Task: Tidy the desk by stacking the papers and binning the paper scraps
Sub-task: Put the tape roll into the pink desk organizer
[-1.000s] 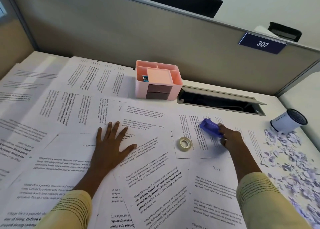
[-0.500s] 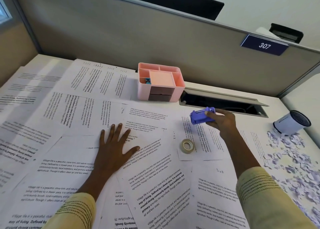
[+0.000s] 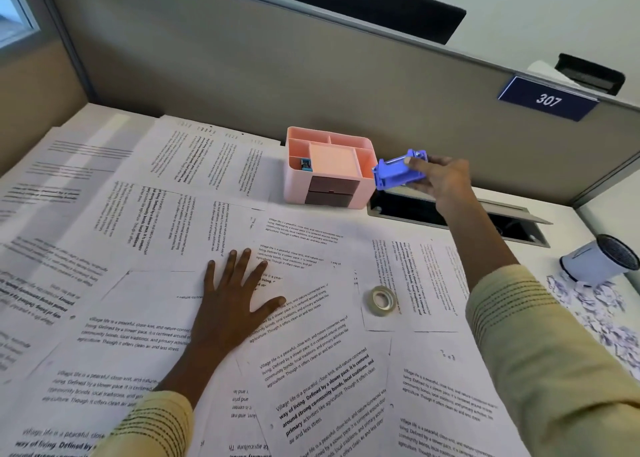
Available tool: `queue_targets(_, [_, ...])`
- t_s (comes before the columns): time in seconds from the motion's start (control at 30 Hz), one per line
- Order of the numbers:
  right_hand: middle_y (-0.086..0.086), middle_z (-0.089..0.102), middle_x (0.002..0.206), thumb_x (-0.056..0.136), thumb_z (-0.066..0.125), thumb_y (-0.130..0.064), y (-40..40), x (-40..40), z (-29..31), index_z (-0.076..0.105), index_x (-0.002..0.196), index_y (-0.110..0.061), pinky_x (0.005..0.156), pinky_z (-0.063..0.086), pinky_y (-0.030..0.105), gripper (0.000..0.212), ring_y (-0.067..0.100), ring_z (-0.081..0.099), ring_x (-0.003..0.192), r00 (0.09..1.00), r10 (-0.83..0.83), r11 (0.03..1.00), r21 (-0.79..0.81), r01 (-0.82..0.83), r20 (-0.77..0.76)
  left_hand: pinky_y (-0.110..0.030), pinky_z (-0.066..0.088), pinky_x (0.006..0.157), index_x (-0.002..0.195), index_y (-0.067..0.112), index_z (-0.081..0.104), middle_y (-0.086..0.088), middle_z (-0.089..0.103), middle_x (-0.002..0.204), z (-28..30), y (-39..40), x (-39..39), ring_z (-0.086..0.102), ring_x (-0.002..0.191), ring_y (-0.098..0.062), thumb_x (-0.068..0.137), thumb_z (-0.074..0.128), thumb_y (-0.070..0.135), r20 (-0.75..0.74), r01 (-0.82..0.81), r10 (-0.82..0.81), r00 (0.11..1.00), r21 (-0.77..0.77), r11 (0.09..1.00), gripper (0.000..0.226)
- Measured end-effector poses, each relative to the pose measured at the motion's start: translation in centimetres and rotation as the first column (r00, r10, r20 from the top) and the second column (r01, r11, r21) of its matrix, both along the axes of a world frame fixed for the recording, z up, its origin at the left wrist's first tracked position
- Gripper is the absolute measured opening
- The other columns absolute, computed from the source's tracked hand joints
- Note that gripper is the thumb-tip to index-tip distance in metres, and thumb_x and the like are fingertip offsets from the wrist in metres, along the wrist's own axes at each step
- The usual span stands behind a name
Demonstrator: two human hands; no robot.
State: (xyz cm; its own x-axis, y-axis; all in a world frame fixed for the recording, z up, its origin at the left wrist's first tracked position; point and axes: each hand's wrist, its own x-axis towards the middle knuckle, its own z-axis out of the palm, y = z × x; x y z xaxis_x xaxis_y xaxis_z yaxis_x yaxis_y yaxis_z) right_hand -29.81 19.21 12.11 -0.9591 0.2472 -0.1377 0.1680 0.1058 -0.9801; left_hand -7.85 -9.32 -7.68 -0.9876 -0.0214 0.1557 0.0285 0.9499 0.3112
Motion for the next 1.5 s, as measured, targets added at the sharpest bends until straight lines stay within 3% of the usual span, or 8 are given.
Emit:
queue_targets(0.13, [0.019,0.067,0.105,0.066,0.084,-0.008,-1.6,-2.2,0.3,0.056,0.081,-0.010,0.071,0.059,0.039,0.032,0.028,0.070,0.084,0.999,-0.038,0.998,0.054,0.037,0.011,-0.056,0.010,0.116,0.145,0.026,0.039,-0.005,0.025,0.156,0.0,0.0,0.0,0.017,0.146,-0.024,0.084,0.019,0.080,0.006,-0.005,0.005,1.000,-0.021,1.000,0.084])
queue_targets(0.43, [0.011,0.054,0.124,0.061,0.087,-0.013,-3.5,-5.0,-1.6,0.044,0.105,-0.022,0.071,0.059,0.046,0.062,0.030,0.066,0.095,0.992,-0.125,0.983,0.134,0.124,-0.005,-0.055,0.009,0.115,0.144,0.026,0.039,-0.004,0.024,0.157,0.0,0.1,0.0,0.016,0.146,-0.023,0.085,0.020,0.079,0.001,-0.009,0.009,1.000,0.003,1.000,0.082])
queue_targets(0.8, [0.006,0.061,0.113,0.058,0.088,-0.024,-4.3,-6.0,-3.1,0.054,0.095,-0.024,0.081,0.056,0.045,0.051,0.028,0.065,0.096,0.983,-0.186,0.925,0.334,0.179,-0.013,-0.058,0.013,0.115,0.145,0.026,0.039,-0.005,0.024,0.157,-0.1,0.0,-0.2,0.017,0.146,-0.024,0.086,0.021,0.078,0.018,-0.010,0.010,1.000,0.003,1.000,0.080])
queue_targets(1.0, [0.007,0.064,0.108,0.060,0.087,-0.025,-5.0,-5.9,-3.1,0.062,0.105,-0.014,0.083,0.055,0.045,0.052,0.029,0.065,0.094,0.987,-0.159,0.901,0.409,0.148,-0.008,-0.058,0.013,0.115,0.145,0.027,0.039,-0.004,0.023,0.157,0.1,0.1,-0.1,0.016,0.146,-0.023,0.086,0.021,0.078,0.022,-0.015,0.014,1.000,0.011,1.000,0.080])
queue_targets(1.1, [0.007,0.065,0.100,0.066,0.085,-0.028,-5.6,-5.5,-2.9,0.065,0.108,-0.007,0.080,0.052,0.033,0.051,0.022,0.061,0.084,0.991,-0.131,0.886,0.448,0.121,-0.009,-0.059,0.015,0.115,0.145,0.027,0.039,-0.004,0.023,0.157,0.1,0.1,-0.2,0.017,0.146,-0.023,0.086,0.021,0.078,0.029,-0.014,0.014,0.999,0.016,1.000,0.080])
queue_targets(1.17, [0.008,0.065,0.109,0.068,0.083,-0.027,-5.9,-5.5,-3.1,0.064,0.114,-0.006,0.075,0.045,0.027,0.054,0.019,0.055,0.084,0.993,-0.116,0.880,0.463,0.107,-0.009,-0.060,0.016,0.114,0.144,0.026,0.040,-0.004,0.024,0.156,0.2,0.1,-0.1,0.018,0.146,-0.024,0.086,0.021,0.078,0.028,-0.013,0.012,1.000,0.015,1.000,0.080])
queue_targets(1.33, [0.011,0.065,0.116,0.069,0.083,-0.023,-6.9,-5.1,-3.5,0.062,0.117,-0.005,0.087,0.051,0.031,0.055,0.024,0.063,0.096,0.993,-0.120,0.872,0.481,0.096,0.018,-0.060,0.017,0.114,0.144,0.026,0.040,-0.005,0.025,0.156,0.3,0.1,-0.2,0.019,0.145,-0.024,0.087,0.020,0.078,0.032,-0.012,0.012,0.999,0.012,1.000,0.080])
queue_targets(1.5, [0.010,0.068,0.110,0.068,0.084,-0.023,-7.0,-4.8,-4.2,0.069,0.109,-0.007,0.087,0.052,0.033,0.047,0.019,0.058,0.082,0.991,-0.133,0.859,0.498,0.116,-0.001,-0.060,0.018,0.113,0.143,0.024,0.041,-0.006,0.027,0.155,0.3,0.1,-0.1,0.021,0.145,-0.025,0.087,0.019,0.077,0.027,-0.007,0.007,1.000,0.007,1.000,0.080])
